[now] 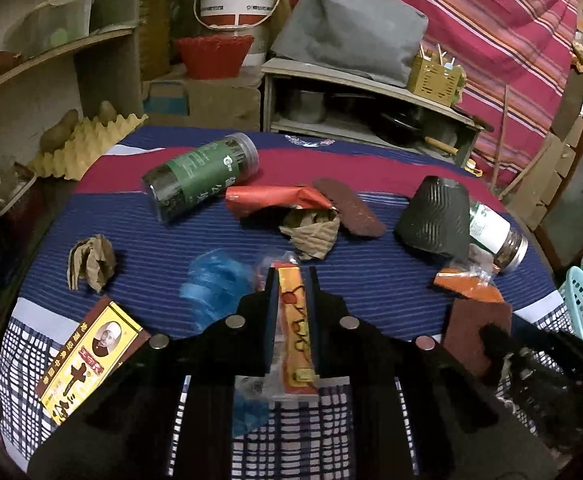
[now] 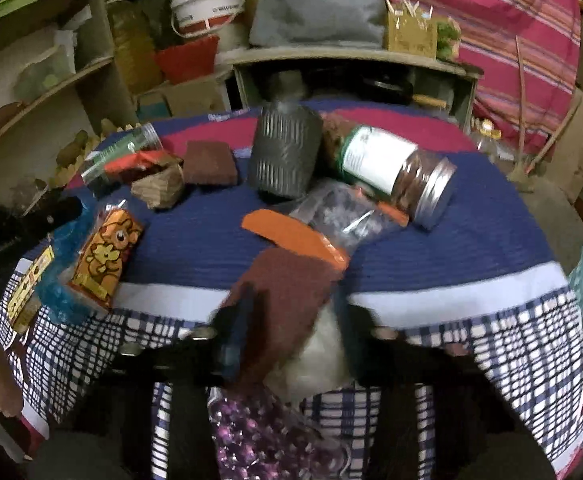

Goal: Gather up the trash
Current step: 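Grasp the brown scouring pad and white cloth with the right gripper while left holds packet, then carry both held items over the blue basket and release them, then return both grippers to the table, then grasp the blue plastic bag with the left gripper while the right grasps the brown scouring pad, then carry the blue bag and brown pad over the blue basket and open both grippers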

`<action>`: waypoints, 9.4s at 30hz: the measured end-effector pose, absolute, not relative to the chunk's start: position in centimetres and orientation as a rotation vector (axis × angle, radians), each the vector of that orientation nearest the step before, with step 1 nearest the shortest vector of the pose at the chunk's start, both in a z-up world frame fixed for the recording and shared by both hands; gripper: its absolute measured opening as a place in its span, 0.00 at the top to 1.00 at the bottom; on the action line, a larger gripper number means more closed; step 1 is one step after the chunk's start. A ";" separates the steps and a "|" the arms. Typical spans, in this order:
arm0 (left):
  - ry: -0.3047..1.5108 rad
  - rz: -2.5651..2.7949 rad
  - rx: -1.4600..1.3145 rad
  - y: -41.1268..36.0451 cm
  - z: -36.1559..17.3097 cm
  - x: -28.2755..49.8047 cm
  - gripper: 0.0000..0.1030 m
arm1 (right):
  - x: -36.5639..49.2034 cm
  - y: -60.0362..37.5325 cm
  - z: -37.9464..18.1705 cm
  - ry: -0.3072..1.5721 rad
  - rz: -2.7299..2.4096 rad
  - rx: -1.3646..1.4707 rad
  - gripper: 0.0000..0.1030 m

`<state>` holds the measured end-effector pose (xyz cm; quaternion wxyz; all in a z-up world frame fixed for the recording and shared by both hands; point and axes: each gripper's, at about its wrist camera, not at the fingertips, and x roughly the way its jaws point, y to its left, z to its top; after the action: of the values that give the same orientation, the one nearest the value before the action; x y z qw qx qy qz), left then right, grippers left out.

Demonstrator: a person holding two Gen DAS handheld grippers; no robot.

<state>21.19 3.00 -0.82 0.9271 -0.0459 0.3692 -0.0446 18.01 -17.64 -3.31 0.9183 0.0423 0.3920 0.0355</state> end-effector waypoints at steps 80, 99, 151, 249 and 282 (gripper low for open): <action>0.687 -0.269 0.030 -11.1 2.4 17.7 0.76 | 11.3 -36.8 -5.4 0.820 0.001 0.168 0.56; 0.668 -0.370 0.009 -15.5 3.9 16.4 0.77 | 8.3 -38.7 2.4 0.606 -0.003 0.118 0.97; 0.574 -0.442 0.170 -31.4 2.7 15.9 0.09 | 5.9 -55.0 -3.7 0.657 -0.385 0.266 0.76; 0.701 -0.137 0.105 -5.4 -0.2 15.9 0.94 | 11.0 -33.7 -4.2 0.736 -0.089 0.116 0.37; 0.640 -0.681 0.208 -40.4 0.8 12.2 0.94 | 0.5 -56.4 0.0 0.617 -0.407 0.188 0.37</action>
<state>12.20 -40.42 0.83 0.8877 0.0999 0.3077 -0.3275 0.50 -56.45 0.04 0.9282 0.0918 0.3010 -0.1984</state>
